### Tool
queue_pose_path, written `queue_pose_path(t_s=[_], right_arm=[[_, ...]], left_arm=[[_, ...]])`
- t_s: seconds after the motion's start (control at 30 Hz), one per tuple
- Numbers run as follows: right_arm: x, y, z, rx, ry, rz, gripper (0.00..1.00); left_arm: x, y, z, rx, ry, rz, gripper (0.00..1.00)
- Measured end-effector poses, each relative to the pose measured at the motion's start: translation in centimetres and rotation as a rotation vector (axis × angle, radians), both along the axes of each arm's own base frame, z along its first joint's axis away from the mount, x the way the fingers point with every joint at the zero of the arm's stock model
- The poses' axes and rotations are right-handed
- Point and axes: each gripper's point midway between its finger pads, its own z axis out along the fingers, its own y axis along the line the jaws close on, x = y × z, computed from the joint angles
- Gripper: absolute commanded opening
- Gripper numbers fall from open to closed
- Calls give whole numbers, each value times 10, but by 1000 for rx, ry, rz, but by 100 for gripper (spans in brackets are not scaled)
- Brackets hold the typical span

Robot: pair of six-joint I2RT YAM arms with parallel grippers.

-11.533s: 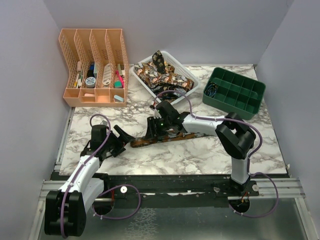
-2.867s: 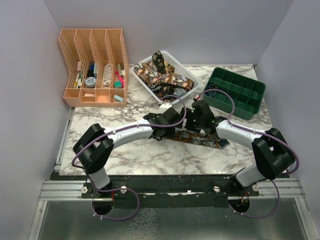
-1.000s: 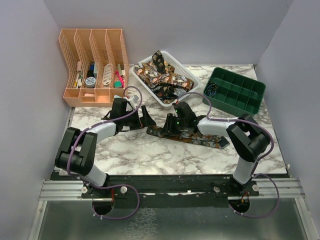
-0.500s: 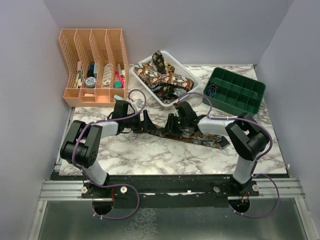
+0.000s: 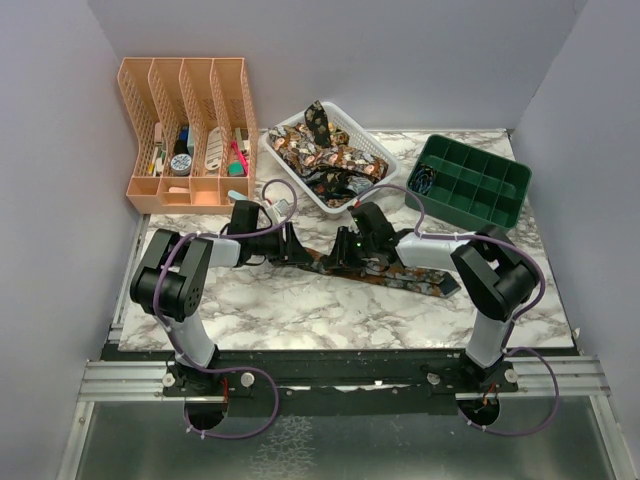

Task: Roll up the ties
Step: Roll the tie at the center of the board.

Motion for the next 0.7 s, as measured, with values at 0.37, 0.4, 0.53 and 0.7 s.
queue_pose_path(t_s=[0.37,0.4,0.53,0.7], right_arm=[[-2,1,2,2,-5,31,50],[-2,2,3,6,-10,42,55],[-4,4,15,21,-65,109,72],[-5,7,50,74,-269,257,75]], left_arm=[[-1,0,-1,-3,19,7,9],[-1,0,-1,-2,24,10,5],[-6,4,-6,30,78,36,0],[-21,14,-5,83,135,82,0]])
